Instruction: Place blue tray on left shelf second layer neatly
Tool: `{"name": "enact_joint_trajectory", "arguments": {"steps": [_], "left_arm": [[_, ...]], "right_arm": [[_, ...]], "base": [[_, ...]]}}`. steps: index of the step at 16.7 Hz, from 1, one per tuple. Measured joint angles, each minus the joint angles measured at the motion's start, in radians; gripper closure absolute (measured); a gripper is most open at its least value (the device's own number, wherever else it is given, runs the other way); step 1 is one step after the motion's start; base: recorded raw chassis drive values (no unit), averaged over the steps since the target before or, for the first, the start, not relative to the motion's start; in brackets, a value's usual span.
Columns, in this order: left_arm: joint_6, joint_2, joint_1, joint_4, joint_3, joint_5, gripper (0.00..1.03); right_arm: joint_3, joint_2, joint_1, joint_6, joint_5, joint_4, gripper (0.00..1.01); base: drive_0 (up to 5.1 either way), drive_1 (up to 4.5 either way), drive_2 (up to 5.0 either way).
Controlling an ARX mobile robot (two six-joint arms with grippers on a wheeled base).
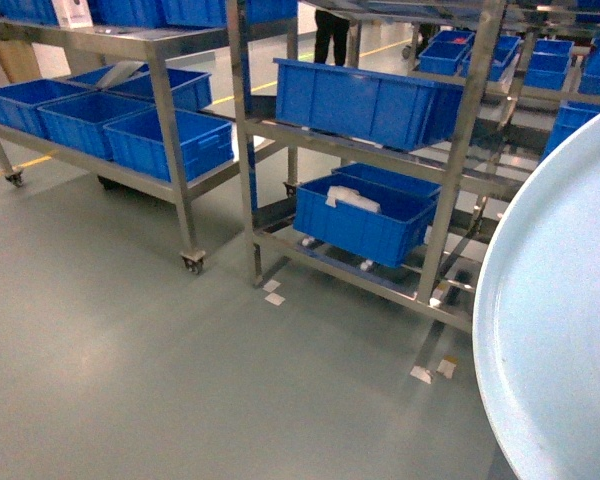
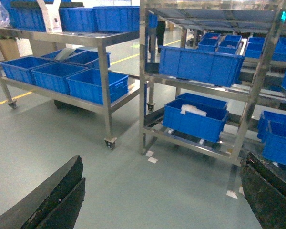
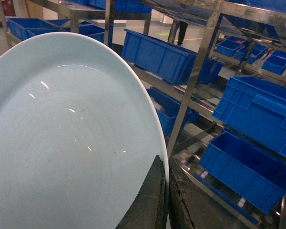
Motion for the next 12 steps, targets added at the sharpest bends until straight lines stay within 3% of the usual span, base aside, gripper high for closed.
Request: {"name": "enact_joint_trajectory", "arguments": {"steps": [10, 12], "left_arm": [[0.000, 0.000, 0.000, 0.000, 0.000, 0.000, 0.05], [0.000, 0.000, 0.000, 0.004, 0.000, 0.000, 0.05]], "right_arm": [[0.000, 0.000, 0.000, 0.000, 0.000, 0.000, 0.99], [0.000, -0.001, 0.000, 0.000, 0.000, 0.003, 0.99]], "base": [[-1.7, -1.73, -1.7], [-1.7, 2.40, -5.9]]}}
